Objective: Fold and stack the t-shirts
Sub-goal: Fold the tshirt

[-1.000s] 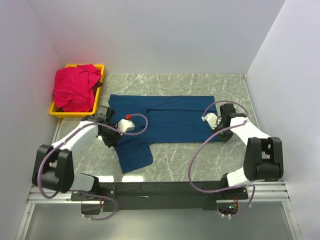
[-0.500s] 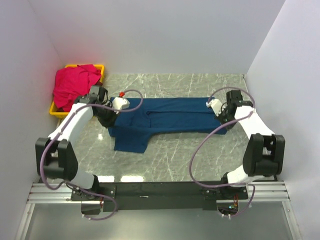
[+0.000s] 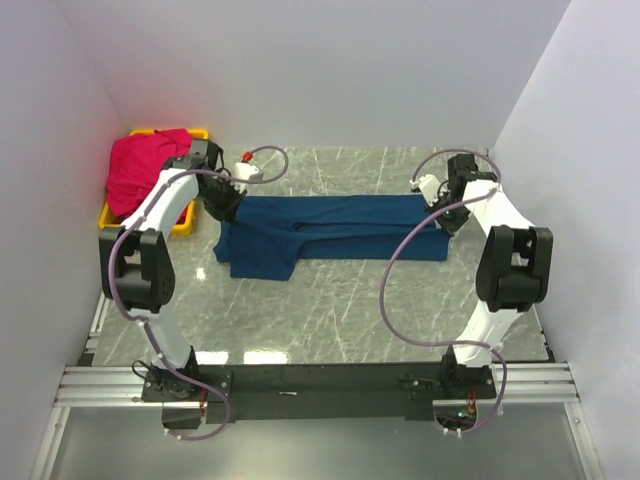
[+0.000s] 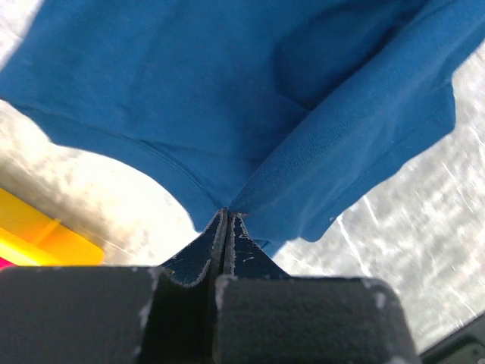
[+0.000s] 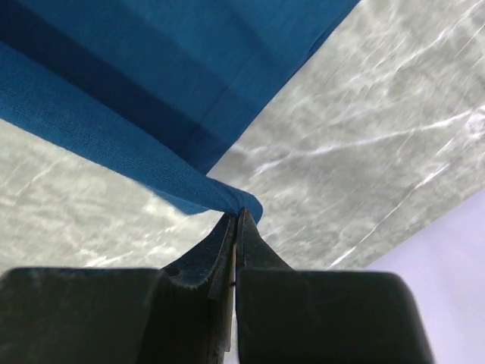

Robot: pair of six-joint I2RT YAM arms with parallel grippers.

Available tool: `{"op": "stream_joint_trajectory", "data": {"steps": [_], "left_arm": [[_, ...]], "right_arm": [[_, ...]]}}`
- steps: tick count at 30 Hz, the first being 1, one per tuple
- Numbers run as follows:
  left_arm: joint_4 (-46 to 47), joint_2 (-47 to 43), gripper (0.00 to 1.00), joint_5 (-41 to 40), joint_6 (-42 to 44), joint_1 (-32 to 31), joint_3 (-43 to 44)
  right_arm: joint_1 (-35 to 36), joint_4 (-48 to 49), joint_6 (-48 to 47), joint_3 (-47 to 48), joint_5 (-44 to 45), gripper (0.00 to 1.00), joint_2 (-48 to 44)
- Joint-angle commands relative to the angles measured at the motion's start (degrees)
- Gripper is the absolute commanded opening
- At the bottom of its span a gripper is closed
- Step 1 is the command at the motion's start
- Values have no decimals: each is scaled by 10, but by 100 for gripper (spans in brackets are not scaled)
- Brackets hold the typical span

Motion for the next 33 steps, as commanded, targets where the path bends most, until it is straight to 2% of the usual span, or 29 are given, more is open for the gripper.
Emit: {"op": "stream_joint_trajectory", "data": {"steps": [1,7,17,18,20,21,22,23,24,25,26,29,33], "left_arm": [[5,29,1,-11,-9,8,49],[11,71,0,-19,-11,13,73],[44,75,0,-39,-13,31,30],[47,78,1,-39,-19,33,30],[60,82,8,-41,-39,35,35],[63,87,15,-39,-45,35,43],[61,89,31,-35,-50,36,48],[62,86,37,-30,-61,41,52],[63,76,41,-25,-68,46,52],[61,68,56,-20,-71,50,51],[59,58,60,-15,-76,61,47],[45,25,62,2,-81,86,20],[56,-13,60,21,-90,117,-58]], "right_arm": [[-4,-2,12,44,8,0,32],[1,14,25,75,11,0,79],[20,35,46,104,20,0,115],[21,41,53,106,22,5,120],[22,47,62,120,28,22,127],[22,46,76,127,28,38,132],[21,46,84,134,31,43,133],[19,44,92,146,28,47,131],[16,34,105,151,23,62,124],[6,26,112,163,12,64,120],[1,15,116,168,3,64,115],[-23,-54,138,186,-47,64,103],[-40,-97,179,160,-109,61,90]]}}
